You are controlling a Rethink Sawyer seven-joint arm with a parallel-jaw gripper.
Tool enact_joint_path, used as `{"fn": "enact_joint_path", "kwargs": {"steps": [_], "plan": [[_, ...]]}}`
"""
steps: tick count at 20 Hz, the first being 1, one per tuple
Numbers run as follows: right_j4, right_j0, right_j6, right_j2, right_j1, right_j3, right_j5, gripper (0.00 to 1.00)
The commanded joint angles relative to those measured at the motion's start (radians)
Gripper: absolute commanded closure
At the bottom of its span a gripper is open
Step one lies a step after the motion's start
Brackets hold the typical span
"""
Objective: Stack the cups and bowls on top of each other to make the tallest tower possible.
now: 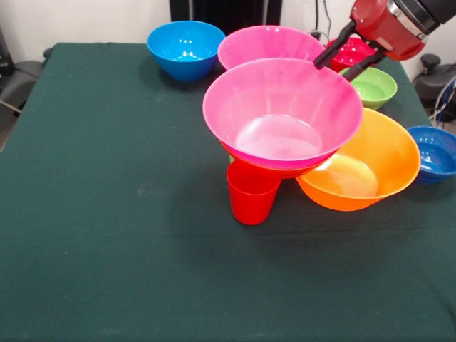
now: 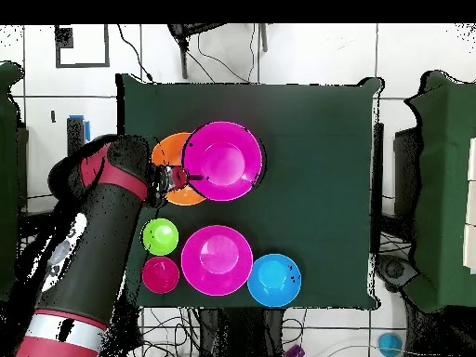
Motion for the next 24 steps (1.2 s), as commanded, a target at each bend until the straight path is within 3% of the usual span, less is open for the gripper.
{"fn": "enact_joint_path", "kwargs": {"steps": [1,13,24], "plan": [[0.014,-0.009,0.144,0.074,-0.012,-0.022,0.016,0.0],[0.081,-0.035,0.128,0.125,-0.042,-0.011,0.039,0.0],[0.178,-0.075,0.107,0.179,-0.019,-0.022,0.142,0.0]]}}
